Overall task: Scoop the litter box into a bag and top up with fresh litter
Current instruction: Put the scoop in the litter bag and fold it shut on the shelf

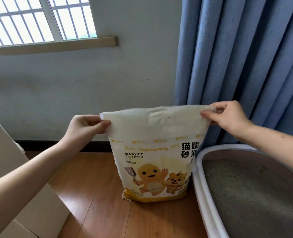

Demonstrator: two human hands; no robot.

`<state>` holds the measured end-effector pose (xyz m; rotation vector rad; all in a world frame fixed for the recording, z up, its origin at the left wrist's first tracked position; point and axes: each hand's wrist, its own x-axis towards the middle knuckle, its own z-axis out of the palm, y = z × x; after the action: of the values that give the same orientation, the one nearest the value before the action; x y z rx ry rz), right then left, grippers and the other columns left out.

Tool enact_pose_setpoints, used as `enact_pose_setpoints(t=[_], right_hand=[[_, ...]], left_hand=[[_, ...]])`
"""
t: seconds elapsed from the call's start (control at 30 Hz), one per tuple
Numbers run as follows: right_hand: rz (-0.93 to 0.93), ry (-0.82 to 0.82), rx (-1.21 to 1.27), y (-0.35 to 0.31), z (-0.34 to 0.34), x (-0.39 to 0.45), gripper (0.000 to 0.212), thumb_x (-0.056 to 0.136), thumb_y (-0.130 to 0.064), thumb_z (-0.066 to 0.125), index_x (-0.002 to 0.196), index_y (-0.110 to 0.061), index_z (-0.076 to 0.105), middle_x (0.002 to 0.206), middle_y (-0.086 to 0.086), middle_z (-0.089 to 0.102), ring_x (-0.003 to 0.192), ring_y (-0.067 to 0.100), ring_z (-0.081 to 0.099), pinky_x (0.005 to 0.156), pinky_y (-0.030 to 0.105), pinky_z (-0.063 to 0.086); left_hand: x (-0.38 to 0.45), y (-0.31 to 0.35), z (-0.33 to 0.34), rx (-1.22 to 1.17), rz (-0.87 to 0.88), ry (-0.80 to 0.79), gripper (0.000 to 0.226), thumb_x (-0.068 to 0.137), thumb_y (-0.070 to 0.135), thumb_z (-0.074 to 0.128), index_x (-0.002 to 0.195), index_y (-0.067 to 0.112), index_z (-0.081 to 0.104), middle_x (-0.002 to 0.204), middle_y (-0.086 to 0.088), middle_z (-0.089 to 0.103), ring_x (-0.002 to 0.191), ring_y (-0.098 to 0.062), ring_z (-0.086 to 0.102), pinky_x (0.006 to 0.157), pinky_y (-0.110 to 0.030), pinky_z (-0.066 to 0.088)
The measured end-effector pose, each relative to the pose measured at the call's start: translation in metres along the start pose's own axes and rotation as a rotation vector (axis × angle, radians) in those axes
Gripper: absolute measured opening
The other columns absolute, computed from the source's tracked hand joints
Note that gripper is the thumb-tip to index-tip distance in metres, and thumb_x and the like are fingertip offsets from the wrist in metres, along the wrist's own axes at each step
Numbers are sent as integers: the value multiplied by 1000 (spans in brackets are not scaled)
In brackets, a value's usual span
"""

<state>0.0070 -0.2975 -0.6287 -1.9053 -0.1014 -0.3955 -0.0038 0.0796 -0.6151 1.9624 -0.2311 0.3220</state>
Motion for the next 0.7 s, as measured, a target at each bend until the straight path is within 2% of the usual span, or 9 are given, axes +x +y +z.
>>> enact_pose_setpoints(t=[0.1,0.2,0.27,0.37,0.53,0.63,0.7], right_hand=[[-39,101,-19,-8,-5,1,13,82,-6,72,74,-16,70,63,-10,72,62,3,68,62,18,57],[-40,113,18,-11,-4,-4,13,83,-4,71,74,-13,70,59,-12,70,58,1,67,54,14,53],[-15,109,32,-6,-1,-8,9,82,-4,71,77,-10,70,59,-12,70,59,1,67,54,14,53],[17,87,70,-5,-2,-11,8,82,-4,71,78,-11,70,64,-8,72,62,3,68,56,17,54],[133,39,124,-1,-2,-14,5,82,-7,72,86,-10,72,79,2,74,72,11,71,61,23,58],[251,20,144,6,3,-15,12,82,-7,72,93,-5,70,87,9,72,77,18,69,67,29,58],[359,9,168,10,9,-16,13,82,-6,70,95,-4,68,90,12,69,75,19,65,68,31,56]], left_hand=[[6,5,0,11,57,110,10,82,14,73,75,20,77,74,-5,73,67,-9,65,64,-12,51],[9,4,4,60,57,131,9,83,17,73,78,9,75,79,-17,72,68,-15,63,69,-20,53],[7,0,7,50,31,120,11,83,17,73,79,8,75,81,-19,71,70,-16,64,71,-23,54],[5,-4,8,-13,-11,110,7,83,17,72,80,11,75,82,-13,73,72,-15,65,71,-18,56],[2,-6,6,-16,-67,73,15,83,22,73,77,8,75,74,-9,70,68,-11,62,71,-18,55],[0,-6,7,-36,-180,19,10,83,18,72,81,8,74,72,-4,69,69,-13,62,66,-18,55],[0,-7,12,88,-248,16,10,81,14,71,90,10,71,80,-1,69,74,-16,62,65,-20,51]])
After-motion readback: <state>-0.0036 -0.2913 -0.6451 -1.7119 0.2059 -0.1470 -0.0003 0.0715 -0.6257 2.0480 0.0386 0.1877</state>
